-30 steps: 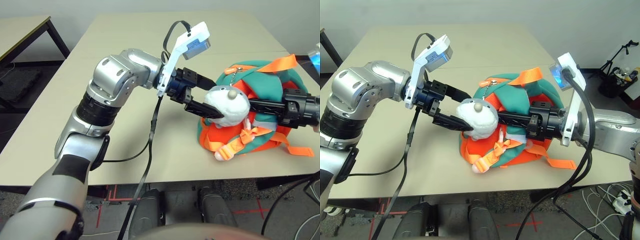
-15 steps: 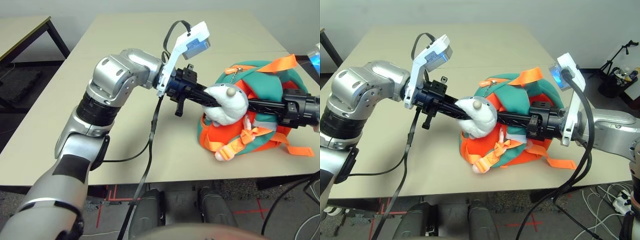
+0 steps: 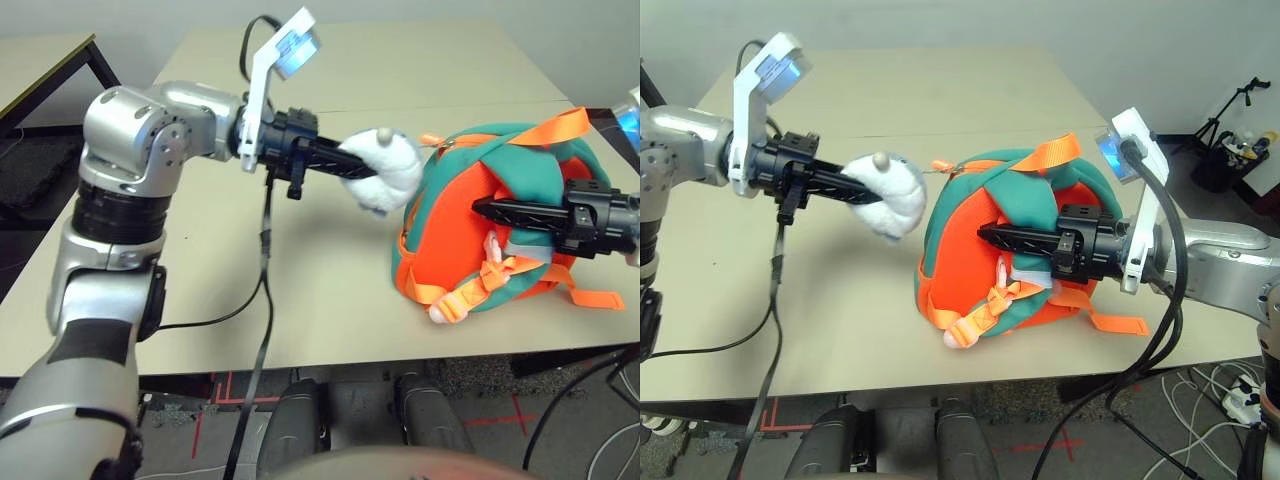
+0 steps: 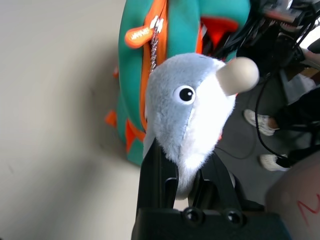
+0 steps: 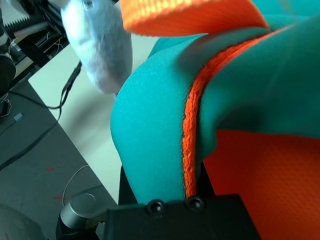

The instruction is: Put the pencil case into the backpack and zip it.

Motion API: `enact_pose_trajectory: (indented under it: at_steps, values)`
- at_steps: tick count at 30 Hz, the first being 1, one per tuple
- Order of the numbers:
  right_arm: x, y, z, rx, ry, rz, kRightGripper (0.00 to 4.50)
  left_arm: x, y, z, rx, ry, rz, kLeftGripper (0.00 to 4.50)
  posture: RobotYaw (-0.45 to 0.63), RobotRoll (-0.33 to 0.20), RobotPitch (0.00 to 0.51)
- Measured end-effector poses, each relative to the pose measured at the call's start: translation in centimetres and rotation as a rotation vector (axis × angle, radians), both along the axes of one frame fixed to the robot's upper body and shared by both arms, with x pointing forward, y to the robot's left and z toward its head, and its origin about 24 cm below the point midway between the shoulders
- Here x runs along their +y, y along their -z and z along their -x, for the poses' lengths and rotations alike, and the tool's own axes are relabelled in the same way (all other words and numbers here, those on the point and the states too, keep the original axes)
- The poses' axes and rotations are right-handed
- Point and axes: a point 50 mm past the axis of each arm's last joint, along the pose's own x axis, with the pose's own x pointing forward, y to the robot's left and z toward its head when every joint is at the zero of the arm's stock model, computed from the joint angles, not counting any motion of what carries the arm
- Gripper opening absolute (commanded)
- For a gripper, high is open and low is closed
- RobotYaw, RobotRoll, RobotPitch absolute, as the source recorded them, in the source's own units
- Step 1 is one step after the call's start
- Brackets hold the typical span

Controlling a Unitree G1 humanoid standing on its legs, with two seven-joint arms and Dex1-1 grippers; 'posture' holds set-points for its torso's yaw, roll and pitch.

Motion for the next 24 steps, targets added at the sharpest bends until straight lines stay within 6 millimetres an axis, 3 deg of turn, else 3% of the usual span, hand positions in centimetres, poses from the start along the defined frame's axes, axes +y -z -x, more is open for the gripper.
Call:
enact_pose_trajectory:
  at_steps: [5,11,24]
  values:
    - [0.1,0.1,0.0,0.002,-0.006,-0.009,0.09,1.7,1.0,0.8,0.093,-0.044,-0.007,0.14,-0.06,0.0,0.098]
    - [0.2,0.2,0.0,0.005,-0.011,-0.016,0.09,2.3,2.4,1.4,0.2,-0.061,0.02,0.14,-0.06,0.0,0.102]
    - [0.2,0.3,-0.1,0.006,-0.007,-0.018,0.09,1.7,10.1,0.8,0.333,-0.146,-0.055,0.14,-0.08,0.0,0.097]
